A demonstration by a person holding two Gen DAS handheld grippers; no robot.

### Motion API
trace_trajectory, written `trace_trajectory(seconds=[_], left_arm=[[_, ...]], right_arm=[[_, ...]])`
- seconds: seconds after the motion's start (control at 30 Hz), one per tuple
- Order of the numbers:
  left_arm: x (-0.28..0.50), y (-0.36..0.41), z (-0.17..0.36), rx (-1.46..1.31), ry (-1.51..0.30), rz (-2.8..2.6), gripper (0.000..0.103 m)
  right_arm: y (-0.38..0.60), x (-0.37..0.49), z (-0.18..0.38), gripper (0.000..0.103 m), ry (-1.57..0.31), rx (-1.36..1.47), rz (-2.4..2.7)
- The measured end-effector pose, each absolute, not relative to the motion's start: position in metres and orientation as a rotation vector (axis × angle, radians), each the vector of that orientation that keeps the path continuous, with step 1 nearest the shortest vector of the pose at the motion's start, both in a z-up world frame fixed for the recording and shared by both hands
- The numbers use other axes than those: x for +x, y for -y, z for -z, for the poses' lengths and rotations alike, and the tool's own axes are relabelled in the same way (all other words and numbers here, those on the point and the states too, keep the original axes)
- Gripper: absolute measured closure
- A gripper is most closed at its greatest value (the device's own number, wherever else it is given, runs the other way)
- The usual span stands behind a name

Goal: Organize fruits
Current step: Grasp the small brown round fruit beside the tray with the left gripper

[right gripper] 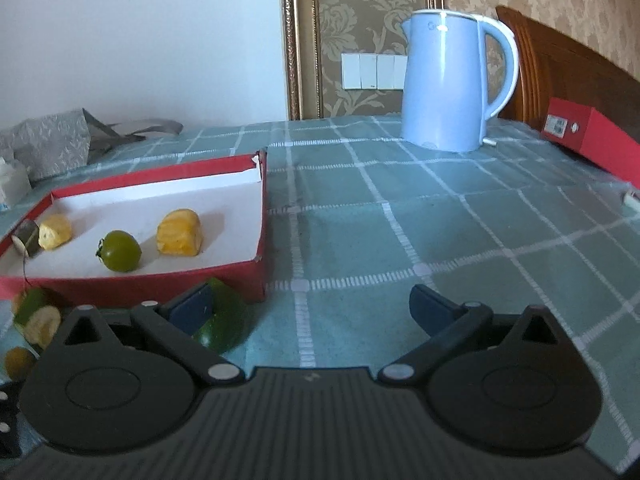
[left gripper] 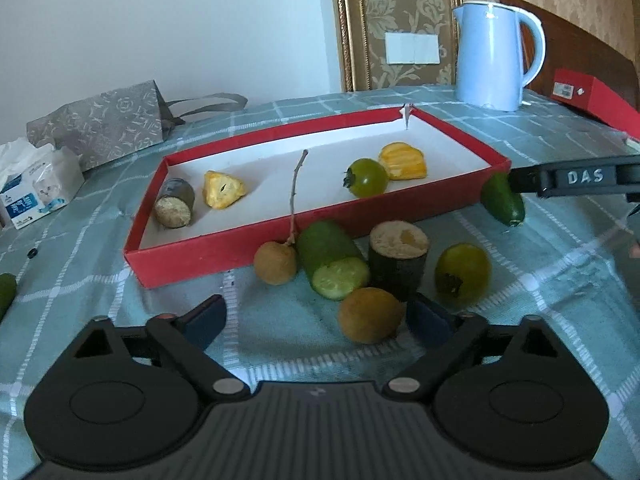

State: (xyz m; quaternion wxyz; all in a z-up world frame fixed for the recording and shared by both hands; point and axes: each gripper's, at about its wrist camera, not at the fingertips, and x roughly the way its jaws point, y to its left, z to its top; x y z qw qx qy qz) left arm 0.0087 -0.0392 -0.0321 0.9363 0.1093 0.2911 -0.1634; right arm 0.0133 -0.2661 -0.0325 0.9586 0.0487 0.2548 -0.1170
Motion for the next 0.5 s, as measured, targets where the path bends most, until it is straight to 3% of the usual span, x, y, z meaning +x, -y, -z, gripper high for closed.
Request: trace_trajectory(seconds=[0.13,0.37,0.5], left_arm=[[0.007,0.045,0.032,0.233,-0.583,0.337,0.023],[-0.001,0.055,0.031,0.277,-0.554,0.389,0.058],[0.007,0.057,0.031,0.263,-0.560,0.392,0.058]], right_arm=[[0.258,0.013,0.030,0.000,-0.502,0.029,0.271],[0.252,0.004,0.021,0.000,-0.413,-0.034,0.316],[0.260,0.002,0.018,0.000,-0.411,0.005,0.314]])
